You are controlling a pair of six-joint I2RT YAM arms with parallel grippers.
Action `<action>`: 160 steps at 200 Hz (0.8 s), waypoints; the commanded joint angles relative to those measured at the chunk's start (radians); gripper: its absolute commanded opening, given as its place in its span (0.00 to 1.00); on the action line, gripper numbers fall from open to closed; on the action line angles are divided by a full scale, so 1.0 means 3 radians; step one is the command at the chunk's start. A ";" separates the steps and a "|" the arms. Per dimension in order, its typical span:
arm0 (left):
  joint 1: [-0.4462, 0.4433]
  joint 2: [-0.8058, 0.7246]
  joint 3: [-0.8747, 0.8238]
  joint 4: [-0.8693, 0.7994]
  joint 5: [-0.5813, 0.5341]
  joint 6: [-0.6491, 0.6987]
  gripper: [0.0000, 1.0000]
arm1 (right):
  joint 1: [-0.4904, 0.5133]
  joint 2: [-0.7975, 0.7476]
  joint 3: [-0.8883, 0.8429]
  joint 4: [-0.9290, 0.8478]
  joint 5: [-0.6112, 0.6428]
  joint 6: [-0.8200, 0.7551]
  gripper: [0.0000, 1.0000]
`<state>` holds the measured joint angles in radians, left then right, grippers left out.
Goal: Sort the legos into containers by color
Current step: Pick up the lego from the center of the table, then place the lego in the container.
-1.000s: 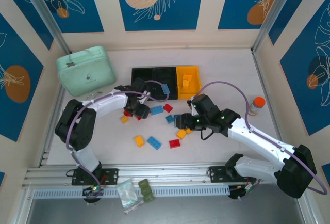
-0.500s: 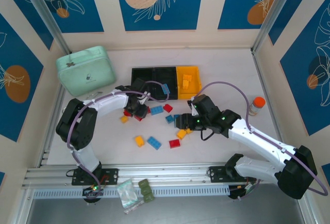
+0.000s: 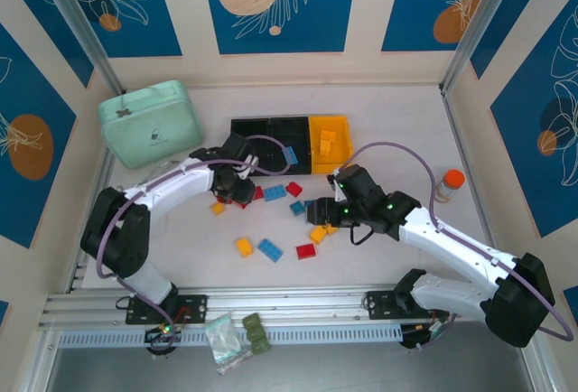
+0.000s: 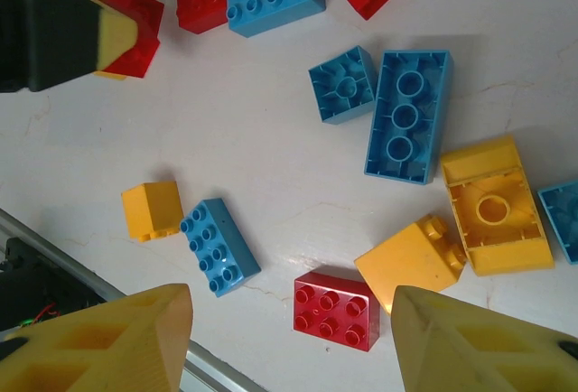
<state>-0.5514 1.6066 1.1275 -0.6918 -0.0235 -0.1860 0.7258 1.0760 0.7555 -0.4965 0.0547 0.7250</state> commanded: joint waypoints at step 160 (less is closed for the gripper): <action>0.0421 0.1314 0.2130 -0.0429 -0.0247 -0.0223 0.25 | 0.0020 0.0623 0.0568 0.0208 -0.0012 -0.0131 0.60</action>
<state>-0.4400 1.9327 1.6974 -0.7750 -0.0364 -0.2314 0.7273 1.2678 0.9257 -0.4335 0.0517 0.6876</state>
